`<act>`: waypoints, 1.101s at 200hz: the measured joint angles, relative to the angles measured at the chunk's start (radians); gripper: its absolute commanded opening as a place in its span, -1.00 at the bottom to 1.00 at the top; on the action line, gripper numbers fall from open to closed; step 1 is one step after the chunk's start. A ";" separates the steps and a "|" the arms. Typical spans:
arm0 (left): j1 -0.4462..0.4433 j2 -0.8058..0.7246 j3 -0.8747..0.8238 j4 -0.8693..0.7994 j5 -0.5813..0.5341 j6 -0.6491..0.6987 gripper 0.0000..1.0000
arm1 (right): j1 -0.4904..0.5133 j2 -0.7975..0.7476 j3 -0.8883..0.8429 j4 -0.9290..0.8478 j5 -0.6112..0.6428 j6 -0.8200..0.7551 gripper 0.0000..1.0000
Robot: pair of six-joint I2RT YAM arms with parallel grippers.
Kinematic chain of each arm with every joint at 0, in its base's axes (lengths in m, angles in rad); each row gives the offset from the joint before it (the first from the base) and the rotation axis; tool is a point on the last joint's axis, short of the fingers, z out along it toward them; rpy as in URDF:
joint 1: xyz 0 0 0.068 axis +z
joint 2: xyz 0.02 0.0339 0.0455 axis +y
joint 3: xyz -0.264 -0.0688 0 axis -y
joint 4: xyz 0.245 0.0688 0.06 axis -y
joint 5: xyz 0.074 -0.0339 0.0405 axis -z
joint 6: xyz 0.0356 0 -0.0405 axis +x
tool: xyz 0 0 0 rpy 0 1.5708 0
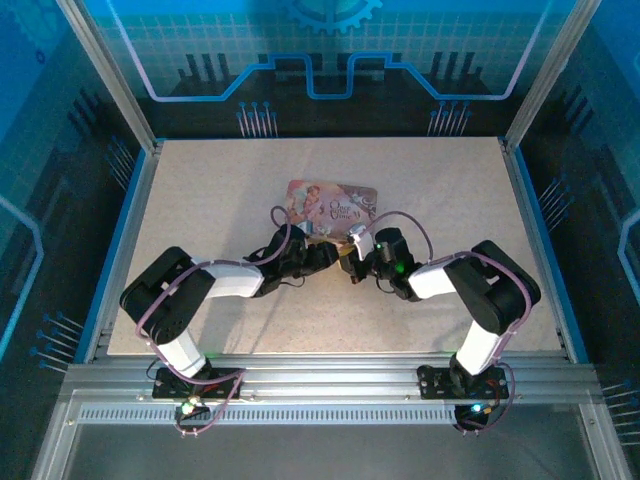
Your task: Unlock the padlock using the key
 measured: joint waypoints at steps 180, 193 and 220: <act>0.093 -0.201 -0.256 0.199 0.014 -0.199 0.24 | 0.047 -0.026 0.045 -0.111 -0.072 0.509 -1.00; 0.094 -0.159 -0.257 0.246 0.026 -0.220 0.22 | 0.047 -0.025 0.054 -0.121 -0.084 0.543 -1.00; 0.094 -0.070 -0.257 0.339 0.048 -0.258 0.15 | 0.047 -0.021 0.069 -0.138 -0.105 0.599 -1.00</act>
